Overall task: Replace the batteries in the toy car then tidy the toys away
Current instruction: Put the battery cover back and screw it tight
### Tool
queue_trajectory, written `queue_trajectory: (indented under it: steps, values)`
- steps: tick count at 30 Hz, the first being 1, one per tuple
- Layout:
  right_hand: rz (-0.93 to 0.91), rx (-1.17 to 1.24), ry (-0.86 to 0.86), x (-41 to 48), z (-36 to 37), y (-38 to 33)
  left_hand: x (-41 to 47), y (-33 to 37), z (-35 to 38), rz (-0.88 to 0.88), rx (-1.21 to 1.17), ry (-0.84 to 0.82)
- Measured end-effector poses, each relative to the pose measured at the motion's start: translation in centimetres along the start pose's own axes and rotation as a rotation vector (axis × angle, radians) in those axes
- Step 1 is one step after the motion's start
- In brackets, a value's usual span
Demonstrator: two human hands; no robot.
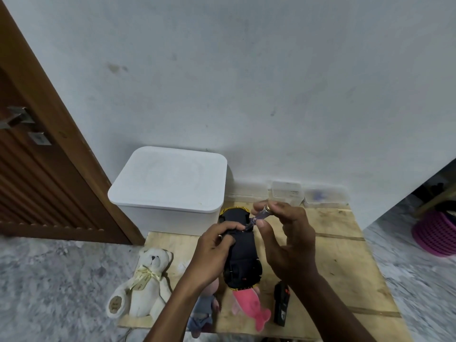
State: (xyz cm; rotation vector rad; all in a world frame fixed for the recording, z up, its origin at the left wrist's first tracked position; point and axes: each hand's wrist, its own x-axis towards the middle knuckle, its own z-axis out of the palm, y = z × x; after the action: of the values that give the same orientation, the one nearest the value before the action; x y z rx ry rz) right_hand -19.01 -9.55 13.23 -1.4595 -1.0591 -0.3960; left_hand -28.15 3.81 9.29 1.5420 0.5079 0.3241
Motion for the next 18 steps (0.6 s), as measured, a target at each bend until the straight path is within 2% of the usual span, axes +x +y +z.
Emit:
queue_trajectory:
  steps: [5,9,14,18]
  values:
    - [0.005,-0.127,0.094,0.04,-0.21,0.38,0.13,0.00,0.09,-0.011,-0.007,-0.008]
    - [0.010,-0.169,0.050,0.35,-0.37,0.24,0.06,0.28,0.21,-0.017,-0.016,-0.017]
    - [0.009,-0.027,-0.054,0.22,-0.55,-0.02,0.18,0.56,0.22,-0.008,-0.004,-0.020]
    - [-0.037,-0.057,0.004,0.27,-0.10,0.10,0.14,0.83,0.26,-0.002,0.023,-0.020]
